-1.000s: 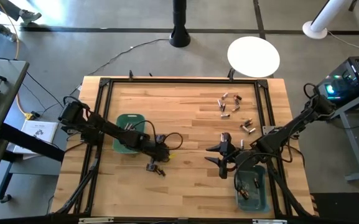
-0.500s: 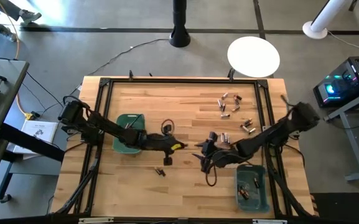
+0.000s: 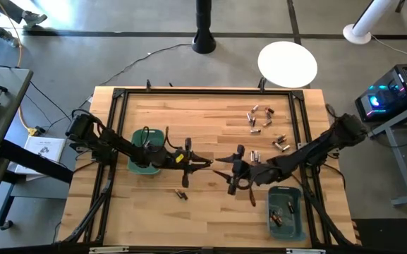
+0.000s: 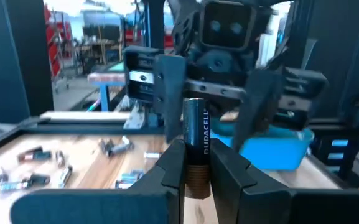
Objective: Sort batteries
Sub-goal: Put the black battery into the blue bin
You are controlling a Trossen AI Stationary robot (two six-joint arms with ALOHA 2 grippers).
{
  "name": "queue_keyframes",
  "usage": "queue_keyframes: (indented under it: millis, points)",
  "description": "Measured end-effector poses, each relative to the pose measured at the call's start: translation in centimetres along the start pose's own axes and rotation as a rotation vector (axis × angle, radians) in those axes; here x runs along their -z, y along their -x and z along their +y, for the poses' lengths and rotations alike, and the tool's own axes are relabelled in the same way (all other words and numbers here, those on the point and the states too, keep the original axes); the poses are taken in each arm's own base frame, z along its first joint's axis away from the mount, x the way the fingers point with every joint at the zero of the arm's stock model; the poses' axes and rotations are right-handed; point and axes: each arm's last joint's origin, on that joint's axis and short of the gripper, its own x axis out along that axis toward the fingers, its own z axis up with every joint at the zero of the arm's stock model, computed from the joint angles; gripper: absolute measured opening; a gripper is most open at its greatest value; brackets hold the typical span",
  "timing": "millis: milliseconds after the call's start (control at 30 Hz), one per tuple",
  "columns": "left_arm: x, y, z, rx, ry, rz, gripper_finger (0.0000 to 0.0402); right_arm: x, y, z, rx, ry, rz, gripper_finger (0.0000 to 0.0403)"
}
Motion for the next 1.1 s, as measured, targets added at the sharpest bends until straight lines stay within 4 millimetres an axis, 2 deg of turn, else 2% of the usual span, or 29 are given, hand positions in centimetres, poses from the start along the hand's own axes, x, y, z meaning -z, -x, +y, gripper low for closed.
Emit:
queue_keyframes:
  millis: [100, 267, 467, 700, 1100]
  points:
    - [-0.4, 0.0, -0.1, 0.012, -0.008, -0.034, 0.0035, -1.4, 0.5, -0.2, -0.032, -0.019, -0.066, 0.0195]
    - [-1.1, 0.0, -0.3, 0.043, -0.029, -0.103, 0.0035, -2.4, 0.7, 0.0, -0.118, -0.014, -0.157, 0.0195]
    - [-1.2, 0.1, -0.7, 0.068, -0.039, -0.113, 0.0035, -2.6, 0.1, -0.7, -0.101, -0.043, -0.186, 0.0182]
    - [-1.4, 0.2, -1.1, 0.079, -0.053, -0.134, 0.0035, -2.9, -0.9, -1.9, -0.219, -0.09, -0.205, 0.0158]
    - [-1.4, 0.2, -1.2, 0.081, -0.05, -0.137, 0.0038, -3.0, -1.3, -2.4, -0.288, -0.079, -0.215, 0.0109]
